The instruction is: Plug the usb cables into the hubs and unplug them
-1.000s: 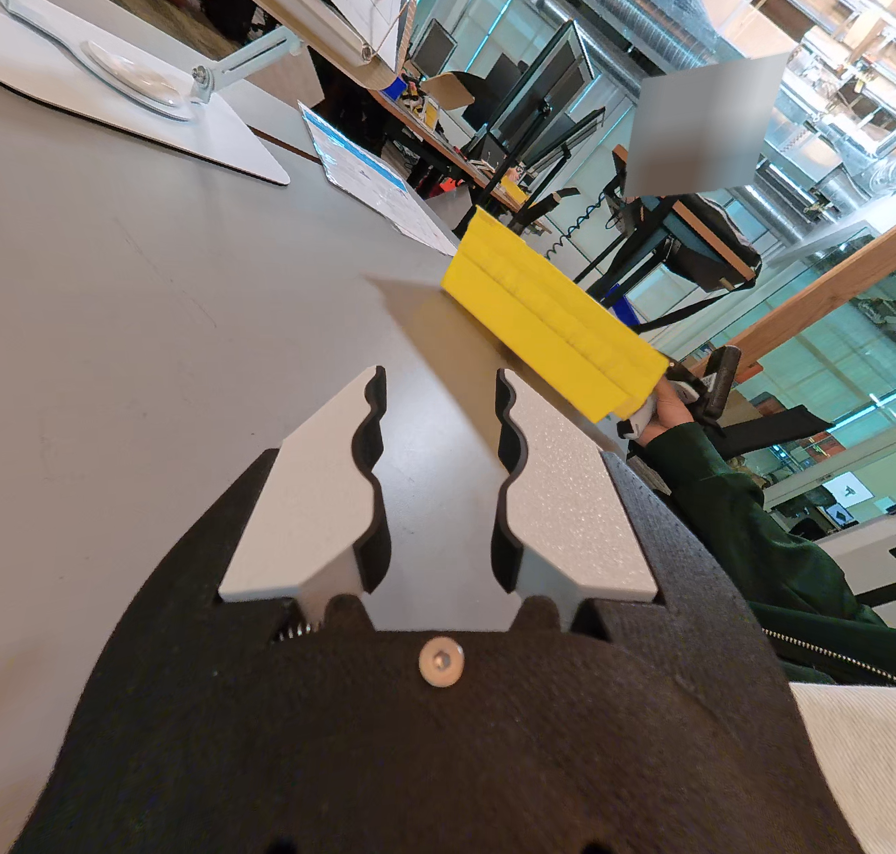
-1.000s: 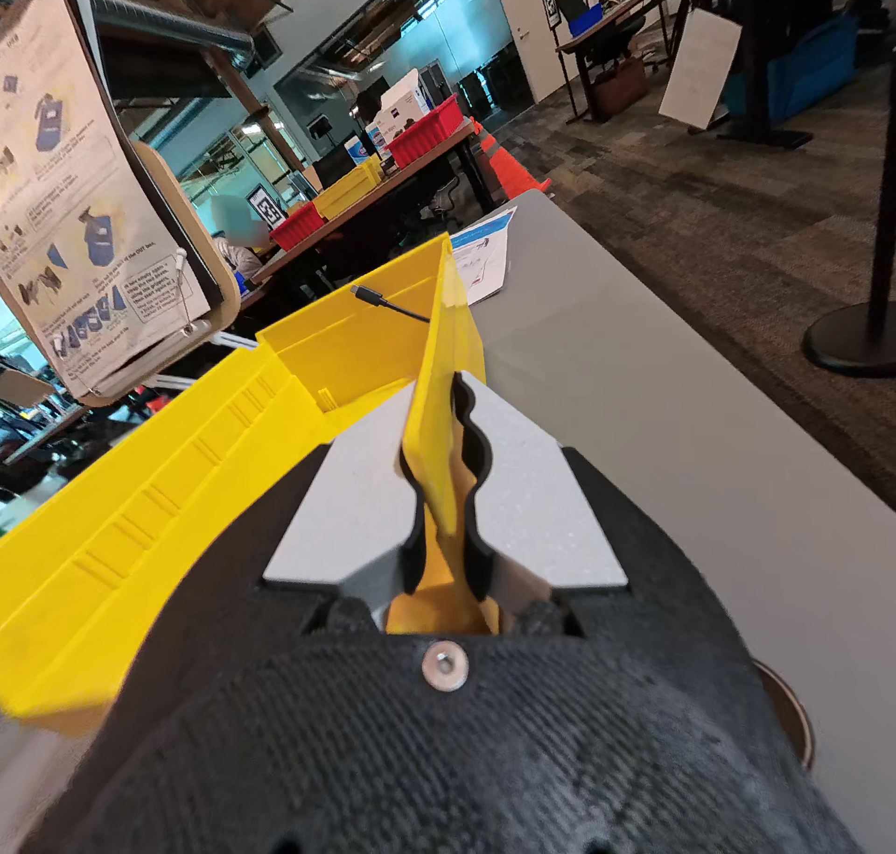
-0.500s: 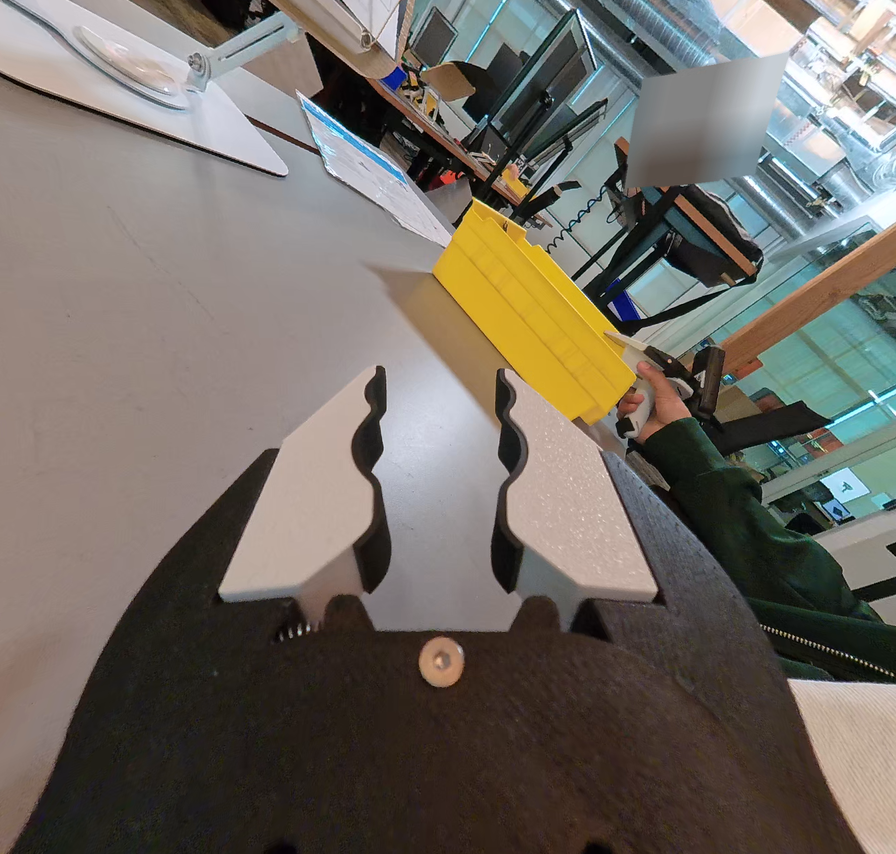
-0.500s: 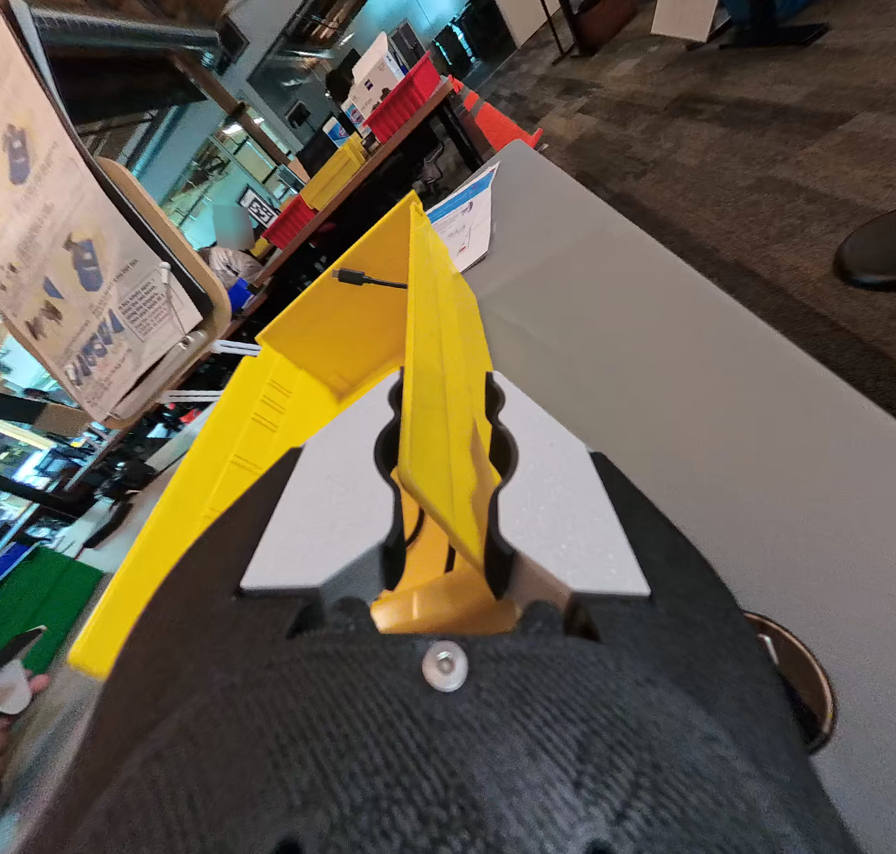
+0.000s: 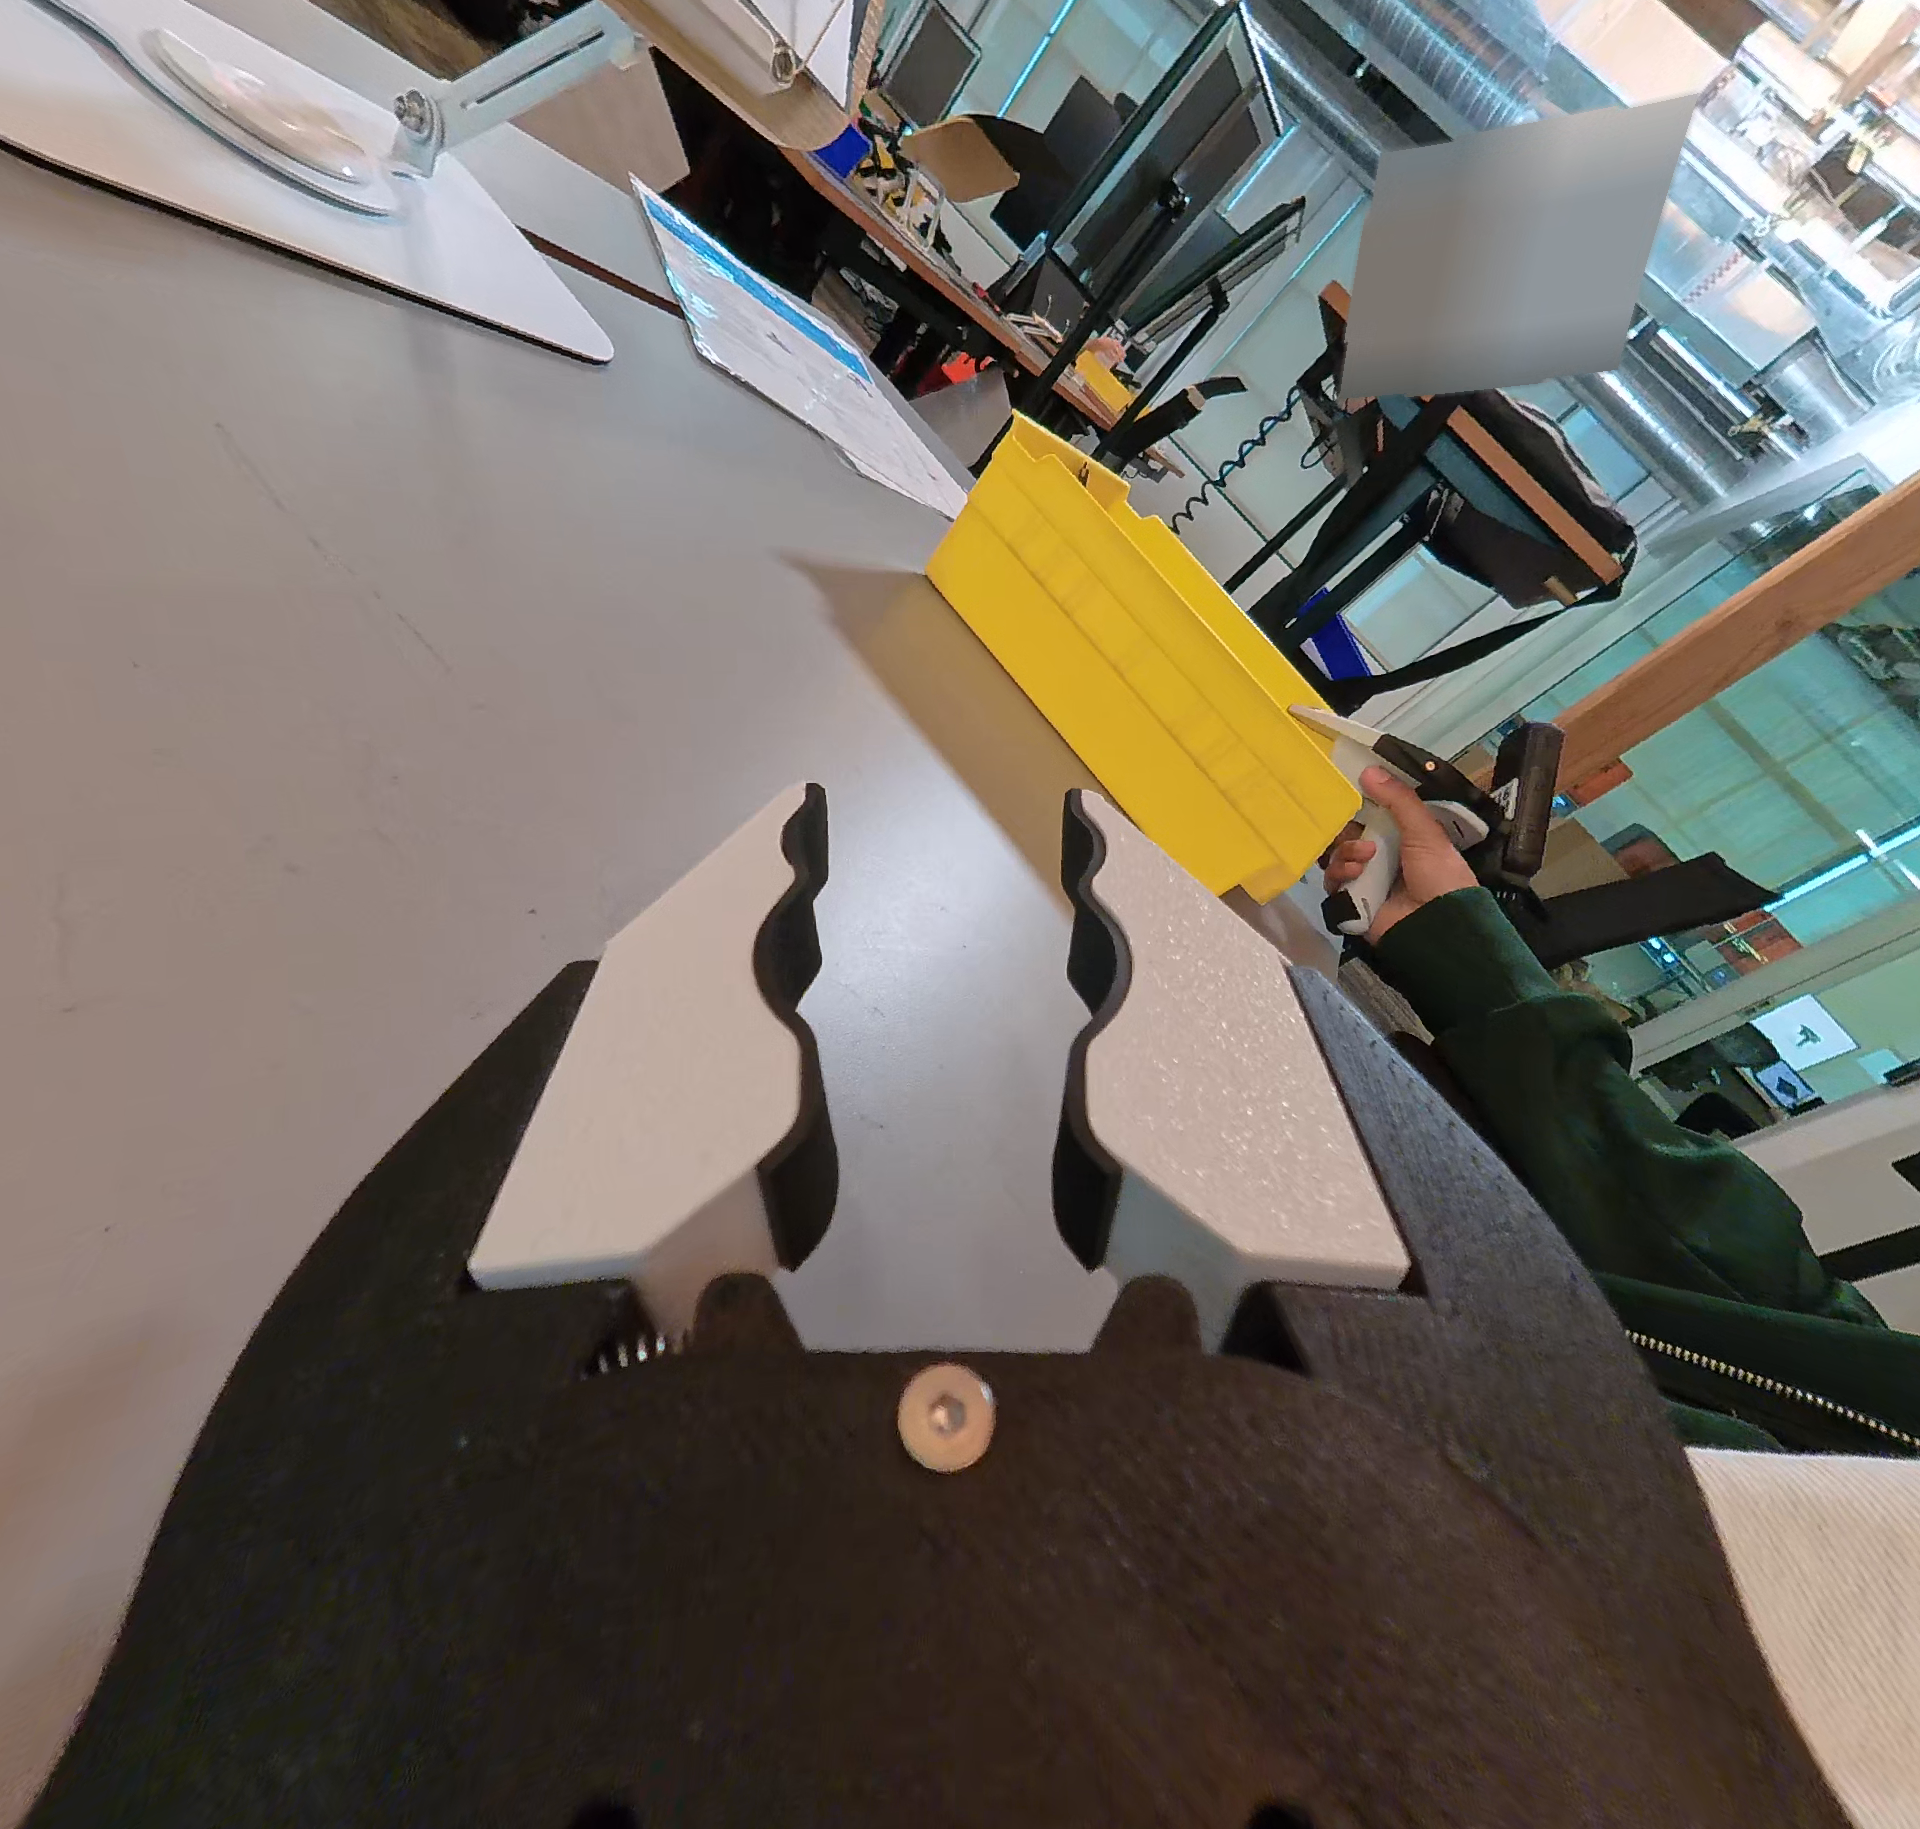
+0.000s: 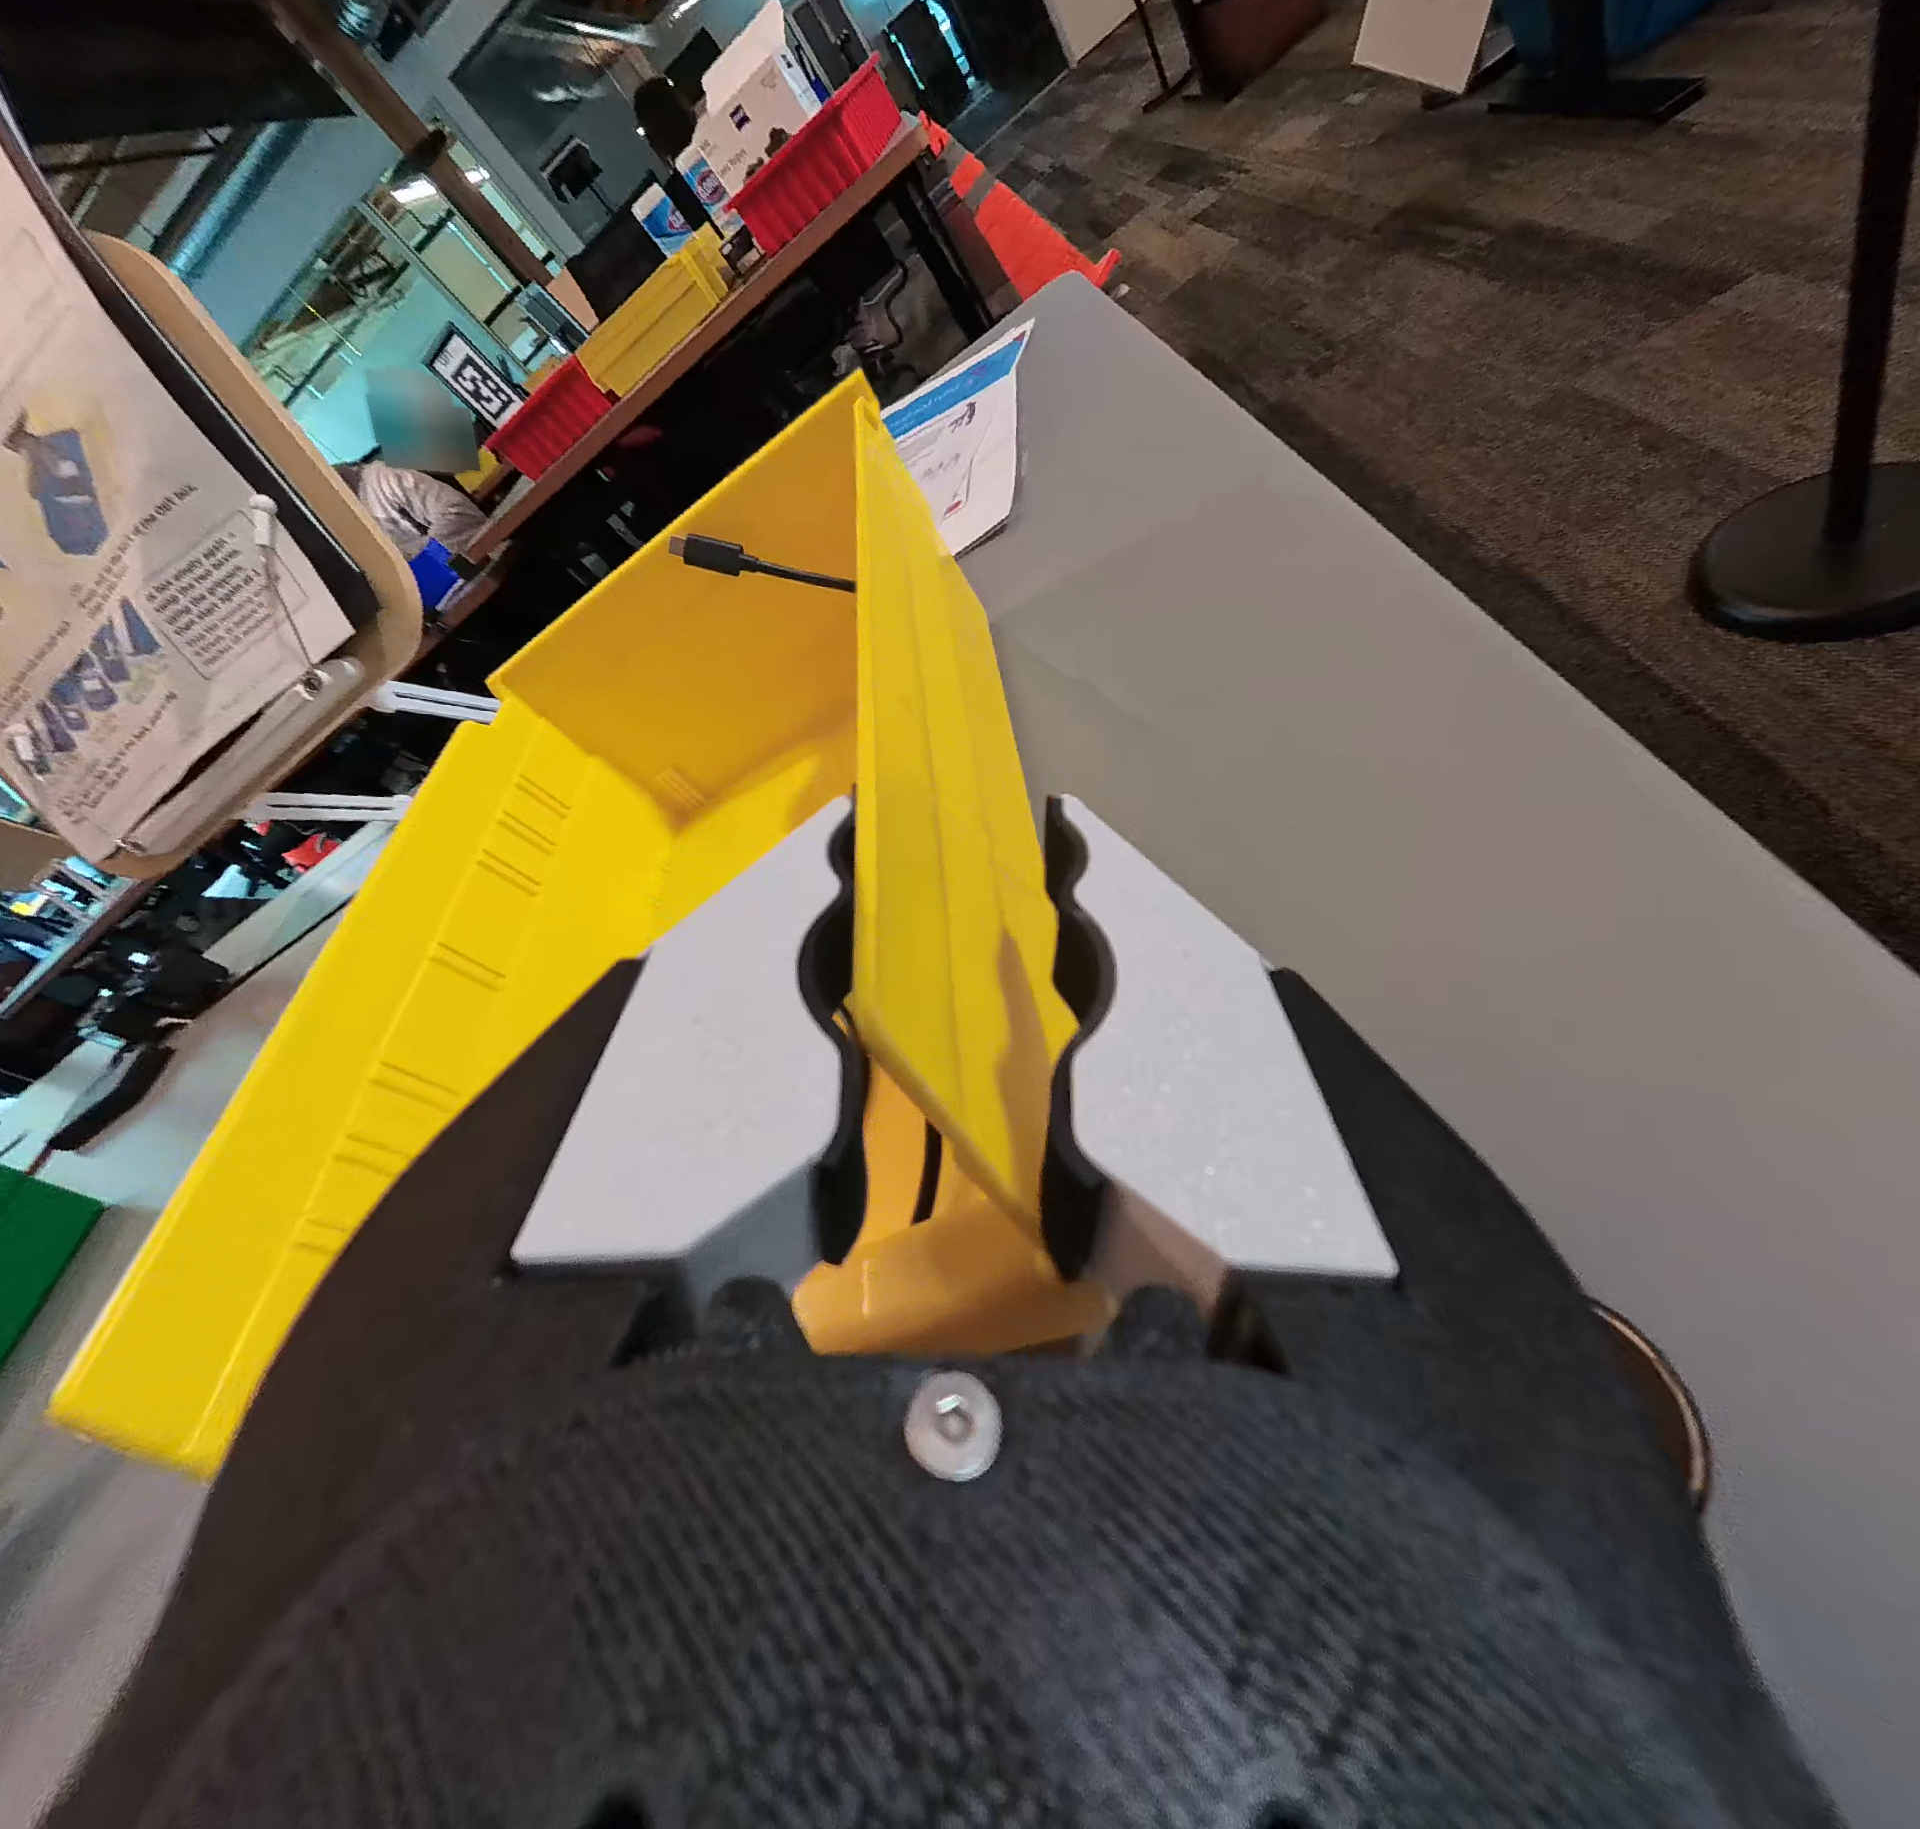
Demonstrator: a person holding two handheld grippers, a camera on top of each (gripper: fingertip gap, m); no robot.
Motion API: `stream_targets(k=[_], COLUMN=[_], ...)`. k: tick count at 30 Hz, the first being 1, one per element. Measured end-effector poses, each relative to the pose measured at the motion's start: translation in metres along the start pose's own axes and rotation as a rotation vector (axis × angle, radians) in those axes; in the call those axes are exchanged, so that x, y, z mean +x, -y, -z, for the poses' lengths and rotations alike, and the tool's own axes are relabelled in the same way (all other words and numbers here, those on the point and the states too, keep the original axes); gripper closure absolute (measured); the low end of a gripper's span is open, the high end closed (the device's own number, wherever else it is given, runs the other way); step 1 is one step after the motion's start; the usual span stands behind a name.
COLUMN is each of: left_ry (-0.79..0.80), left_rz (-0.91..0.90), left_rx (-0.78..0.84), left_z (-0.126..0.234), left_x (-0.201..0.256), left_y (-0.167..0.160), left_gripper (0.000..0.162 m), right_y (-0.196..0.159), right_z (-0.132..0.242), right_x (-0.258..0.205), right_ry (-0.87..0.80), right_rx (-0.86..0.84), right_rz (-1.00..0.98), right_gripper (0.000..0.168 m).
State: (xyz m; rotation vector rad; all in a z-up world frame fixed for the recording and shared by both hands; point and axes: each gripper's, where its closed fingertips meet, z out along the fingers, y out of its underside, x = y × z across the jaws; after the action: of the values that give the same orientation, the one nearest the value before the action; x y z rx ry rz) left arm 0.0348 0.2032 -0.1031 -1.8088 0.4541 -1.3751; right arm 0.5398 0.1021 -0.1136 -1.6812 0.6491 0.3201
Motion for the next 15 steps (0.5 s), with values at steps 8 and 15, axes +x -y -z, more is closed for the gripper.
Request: stream_targets(k=[8, 15], left_ry=[0.000, 0.000], left_rz=[0.000, 0.002], left_rx=[-0.006, -0.007], left_z=[-0.0004, -0.0001], left_x=[0.0000, 0.0000], left_y=[-0.0010, -0.0011], left_gripper=[0.118, 0.118], right_y=[-0.0064, -0.0059], right_z=[-0.0016, -0.0053], right_x=[0.0068, 0.0044], right_ry=[-0.178, -0.235], right_rx=[-0.083, -0.093], right_rz=[0.294, 0.438], right_gripper=[0.135, 0.133])
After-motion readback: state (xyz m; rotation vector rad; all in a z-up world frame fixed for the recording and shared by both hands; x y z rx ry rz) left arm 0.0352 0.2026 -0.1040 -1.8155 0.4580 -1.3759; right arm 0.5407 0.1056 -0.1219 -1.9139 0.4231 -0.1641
